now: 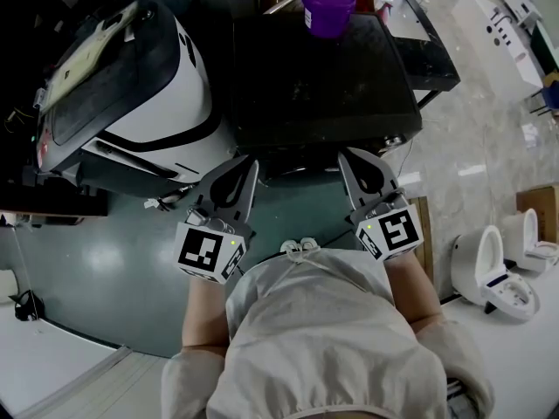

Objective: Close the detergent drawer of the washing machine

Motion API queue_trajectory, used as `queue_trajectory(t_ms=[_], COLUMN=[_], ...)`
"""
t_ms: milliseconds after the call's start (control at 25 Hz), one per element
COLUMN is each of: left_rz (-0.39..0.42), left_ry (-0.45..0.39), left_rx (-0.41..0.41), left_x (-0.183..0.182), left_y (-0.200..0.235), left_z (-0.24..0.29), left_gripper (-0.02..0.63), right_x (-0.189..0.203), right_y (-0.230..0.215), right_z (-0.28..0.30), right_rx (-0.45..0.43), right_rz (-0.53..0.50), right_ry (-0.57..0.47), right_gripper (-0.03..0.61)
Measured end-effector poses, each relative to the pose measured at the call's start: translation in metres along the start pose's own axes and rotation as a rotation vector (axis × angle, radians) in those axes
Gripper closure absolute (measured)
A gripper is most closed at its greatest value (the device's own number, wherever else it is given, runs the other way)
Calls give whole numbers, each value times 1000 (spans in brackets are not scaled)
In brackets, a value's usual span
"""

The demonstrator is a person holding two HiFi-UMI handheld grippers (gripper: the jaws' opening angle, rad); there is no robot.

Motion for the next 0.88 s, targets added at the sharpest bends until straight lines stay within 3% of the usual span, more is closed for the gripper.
queue_trajectory(t_ms=[440,880], left_rz=[2,-6], left_ry=[-11,-8], left_rx=[-16,-37], left_x=[-5,-2], left_y=[13,21], left_z=[0,2], left_gripper=[595,595], right_x=[-1,10], right_y=[3,-7], right_z=[4,11], right_rx=[0,33], right_rz=[5,13], right_ry=[-16,35], right_gripper=[578,578])
Point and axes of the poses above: the fingertips, and each gripper's own axes: z forward along the fingers, y to its left, x out of its underside, the point moved 4 cm from there along -z, backward along the fingers, and after that the axes turned 7 degrees about -z, right-handed, at the moved point
